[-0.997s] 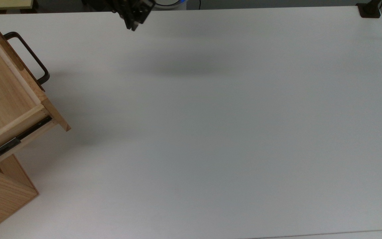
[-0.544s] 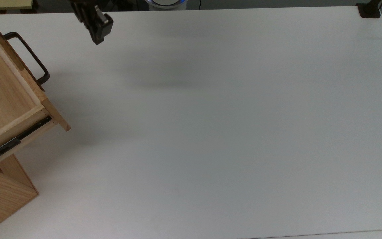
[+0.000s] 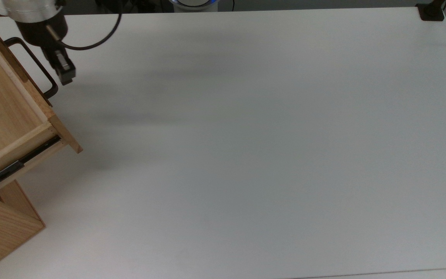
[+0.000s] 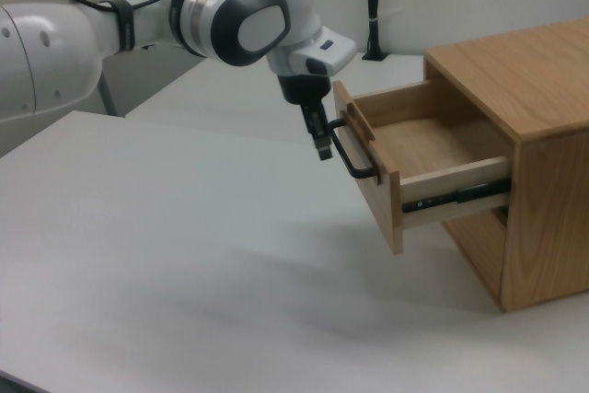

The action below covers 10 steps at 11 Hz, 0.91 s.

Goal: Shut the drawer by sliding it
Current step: 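Move the gripper toward the open drawer's front panel and black handle, then push the drawer front with the gripper into the wooden cabinet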

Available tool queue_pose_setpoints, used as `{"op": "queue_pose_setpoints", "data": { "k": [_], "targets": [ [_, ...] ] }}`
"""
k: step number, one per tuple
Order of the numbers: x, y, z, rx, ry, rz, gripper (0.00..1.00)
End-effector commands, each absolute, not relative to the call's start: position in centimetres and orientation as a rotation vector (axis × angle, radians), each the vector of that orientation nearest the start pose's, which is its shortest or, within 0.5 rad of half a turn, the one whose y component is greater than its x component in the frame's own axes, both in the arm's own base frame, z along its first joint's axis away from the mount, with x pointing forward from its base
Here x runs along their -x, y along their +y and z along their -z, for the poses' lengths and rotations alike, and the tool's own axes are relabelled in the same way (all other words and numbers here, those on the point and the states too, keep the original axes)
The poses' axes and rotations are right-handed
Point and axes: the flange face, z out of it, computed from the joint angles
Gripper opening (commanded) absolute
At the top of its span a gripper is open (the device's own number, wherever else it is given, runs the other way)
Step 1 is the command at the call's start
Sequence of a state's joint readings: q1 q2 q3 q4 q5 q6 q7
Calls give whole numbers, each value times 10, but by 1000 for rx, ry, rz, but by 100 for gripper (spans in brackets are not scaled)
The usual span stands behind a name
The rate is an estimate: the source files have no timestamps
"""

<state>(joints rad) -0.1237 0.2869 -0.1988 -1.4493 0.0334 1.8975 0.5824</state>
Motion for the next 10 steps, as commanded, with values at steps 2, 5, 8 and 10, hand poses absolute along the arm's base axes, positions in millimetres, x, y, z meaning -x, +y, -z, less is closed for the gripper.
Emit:
{"op": "queue_pose_setpoints", "data": {
  "k": [2,5,8,10],
  "targets": [
    [-642,-239,-543,2791,1442,448,6],
    [-654,-271,-534,2780,1464,624,6],
    [-663,-296,-541,2742,1468,828,6],
    [-669,-304,-533,2794,1418,923,6]
  ]
}}
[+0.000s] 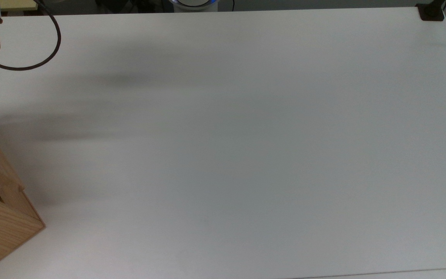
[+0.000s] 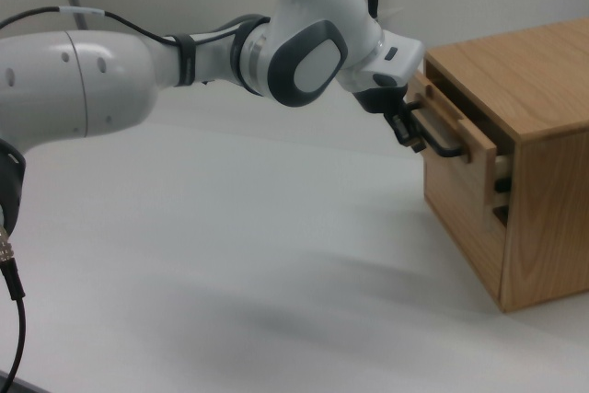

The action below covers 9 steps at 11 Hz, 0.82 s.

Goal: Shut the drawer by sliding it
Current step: 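Push the drawer front with the gripper into the wooden cabinet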

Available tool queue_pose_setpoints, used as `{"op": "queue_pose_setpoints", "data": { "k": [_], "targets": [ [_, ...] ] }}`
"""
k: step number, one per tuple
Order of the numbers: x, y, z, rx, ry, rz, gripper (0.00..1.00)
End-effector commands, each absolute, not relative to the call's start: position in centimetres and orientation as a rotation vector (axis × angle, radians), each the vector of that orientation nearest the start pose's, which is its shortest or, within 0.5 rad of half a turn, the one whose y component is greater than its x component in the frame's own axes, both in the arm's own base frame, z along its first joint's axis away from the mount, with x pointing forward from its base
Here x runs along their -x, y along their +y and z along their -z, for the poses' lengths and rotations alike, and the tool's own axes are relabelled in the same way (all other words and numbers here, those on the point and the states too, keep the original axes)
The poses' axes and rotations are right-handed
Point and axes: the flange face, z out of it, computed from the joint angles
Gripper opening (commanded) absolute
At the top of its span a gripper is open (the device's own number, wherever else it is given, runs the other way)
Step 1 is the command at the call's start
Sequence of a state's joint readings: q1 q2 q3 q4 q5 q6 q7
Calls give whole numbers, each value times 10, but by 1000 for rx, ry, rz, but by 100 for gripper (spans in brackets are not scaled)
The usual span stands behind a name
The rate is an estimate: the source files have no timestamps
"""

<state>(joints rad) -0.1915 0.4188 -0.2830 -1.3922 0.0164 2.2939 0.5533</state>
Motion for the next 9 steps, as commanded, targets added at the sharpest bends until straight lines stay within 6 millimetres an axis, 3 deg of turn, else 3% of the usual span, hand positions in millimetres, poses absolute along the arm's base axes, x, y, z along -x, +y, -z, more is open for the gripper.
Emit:
{"op": "queue_pose_setpoints", "data": {
  "k": [1,3,6,7,8,9],
  "targets": [
    [-673,-310,-523,2807,1408,970,6],
    [-679,-321,-510,2806,1386,1078,6],
    [-677,-319,-518,2859,1294,1106,6],
    [-671,-309,-528,2895,1230,1074,6],
    [-662,-293,-524,2954,1160,952,7],
    [-654,-272,-534,2995,1096,846,9]
  ]
}}
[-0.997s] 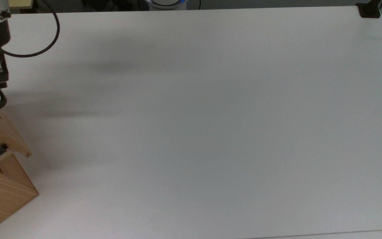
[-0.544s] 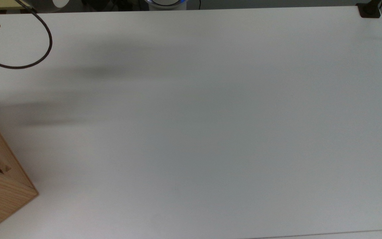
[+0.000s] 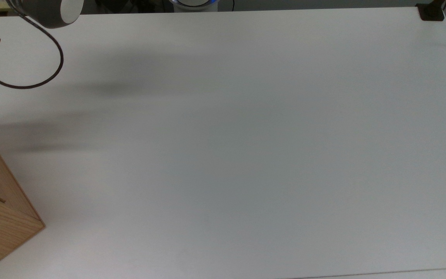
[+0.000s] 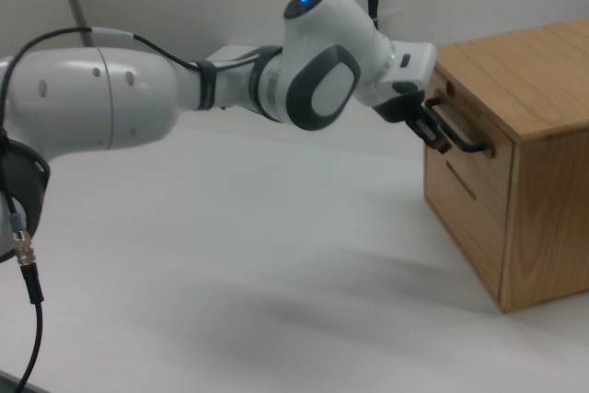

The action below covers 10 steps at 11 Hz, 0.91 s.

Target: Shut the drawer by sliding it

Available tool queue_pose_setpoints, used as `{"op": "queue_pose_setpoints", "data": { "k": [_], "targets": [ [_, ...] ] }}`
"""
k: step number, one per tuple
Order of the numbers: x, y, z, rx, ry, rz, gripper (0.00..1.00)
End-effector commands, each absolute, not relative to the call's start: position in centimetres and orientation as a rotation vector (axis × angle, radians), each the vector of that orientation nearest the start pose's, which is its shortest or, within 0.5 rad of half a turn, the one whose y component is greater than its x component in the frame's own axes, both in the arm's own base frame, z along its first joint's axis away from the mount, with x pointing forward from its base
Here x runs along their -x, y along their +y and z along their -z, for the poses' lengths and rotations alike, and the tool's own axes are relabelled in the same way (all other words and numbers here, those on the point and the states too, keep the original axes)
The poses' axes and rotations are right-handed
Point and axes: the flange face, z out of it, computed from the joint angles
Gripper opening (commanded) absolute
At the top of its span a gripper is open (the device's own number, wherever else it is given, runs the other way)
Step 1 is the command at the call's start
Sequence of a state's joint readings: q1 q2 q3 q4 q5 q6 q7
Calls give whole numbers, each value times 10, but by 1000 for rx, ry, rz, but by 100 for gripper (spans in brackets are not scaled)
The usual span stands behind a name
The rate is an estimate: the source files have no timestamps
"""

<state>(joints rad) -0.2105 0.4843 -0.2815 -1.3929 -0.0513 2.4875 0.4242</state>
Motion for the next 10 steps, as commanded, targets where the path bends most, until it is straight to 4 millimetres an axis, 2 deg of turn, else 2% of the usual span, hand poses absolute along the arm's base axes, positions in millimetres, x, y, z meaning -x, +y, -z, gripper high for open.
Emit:
{"op": "queue_pose_setpoints", "data": {
  "k": [1,2,3,4,5,6,7,8,10],
  "targets": [
    [-643,-253,-542,3042,1029,705,13],
    [-636,-223,-550,3089,899,563,15],
    [-628,-191,-565,3098,765,453,21],
    [-618,-161,-579,3104,625,346,36],
    [-606,-133,-590,3119,472,240,53],
    [-595,-105,-596,3127,320,157,95],
    [-585,-83,-599,3126,217,113,100],
    [-578,-60,-604,3125,131,108,100],
    [-572,-33,-606,3123,53,86,100]
  ]
}}
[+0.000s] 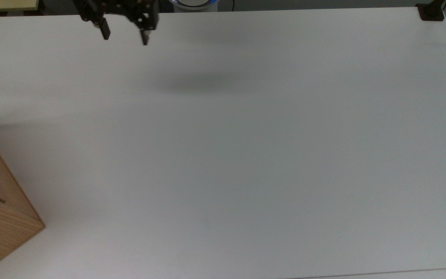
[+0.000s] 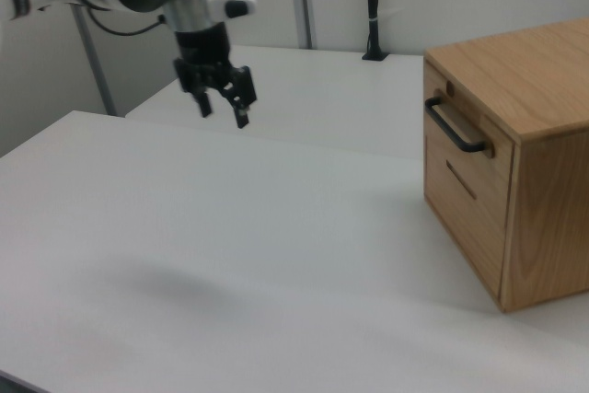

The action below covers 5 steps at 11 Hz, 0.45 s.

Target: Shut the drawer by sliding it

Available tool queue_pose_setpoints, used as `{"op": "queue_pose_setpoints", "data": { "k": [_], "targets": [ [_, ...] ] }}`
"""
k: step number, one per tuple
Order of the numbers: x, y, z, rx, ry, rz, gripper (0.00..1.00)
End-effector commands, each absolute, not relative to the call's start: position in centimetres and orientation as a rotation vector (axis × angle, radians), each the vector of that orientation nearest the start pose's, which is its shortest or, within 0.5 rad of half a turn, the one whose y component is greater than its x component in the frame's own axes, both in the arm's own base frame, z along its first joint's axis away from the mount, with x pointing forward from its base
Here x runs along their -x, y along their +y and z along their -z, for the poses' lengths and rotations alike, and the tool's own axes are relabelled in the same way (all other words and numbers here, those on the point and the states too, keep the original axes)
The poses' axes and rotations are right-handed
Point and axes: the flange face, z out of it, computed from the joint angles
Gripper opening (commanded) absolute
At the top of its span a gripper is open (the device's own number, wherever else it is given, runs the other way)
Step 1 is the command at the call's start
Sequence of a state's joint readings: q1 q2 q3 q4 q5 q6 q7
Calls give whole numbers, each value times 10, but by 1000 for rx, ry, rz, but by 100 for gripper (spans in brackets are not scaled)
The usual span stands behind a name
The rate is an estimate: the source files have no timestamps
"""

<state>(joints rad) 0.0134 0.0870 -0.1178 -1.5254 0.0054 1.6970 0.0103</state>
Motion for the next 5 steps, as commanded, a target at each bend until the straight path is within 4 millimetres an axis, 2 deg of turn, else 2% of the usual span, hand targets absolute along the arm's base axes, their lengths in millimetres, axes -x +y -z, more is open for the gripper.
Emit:
{"op": "queue_pose_setpoints", "data": {
  "k": [1,5],
  "targets": [
    [-572,-22,-603,3123,22,57,100],
    [-573,-20,-603,3123,38,54,100]
  ]
}}
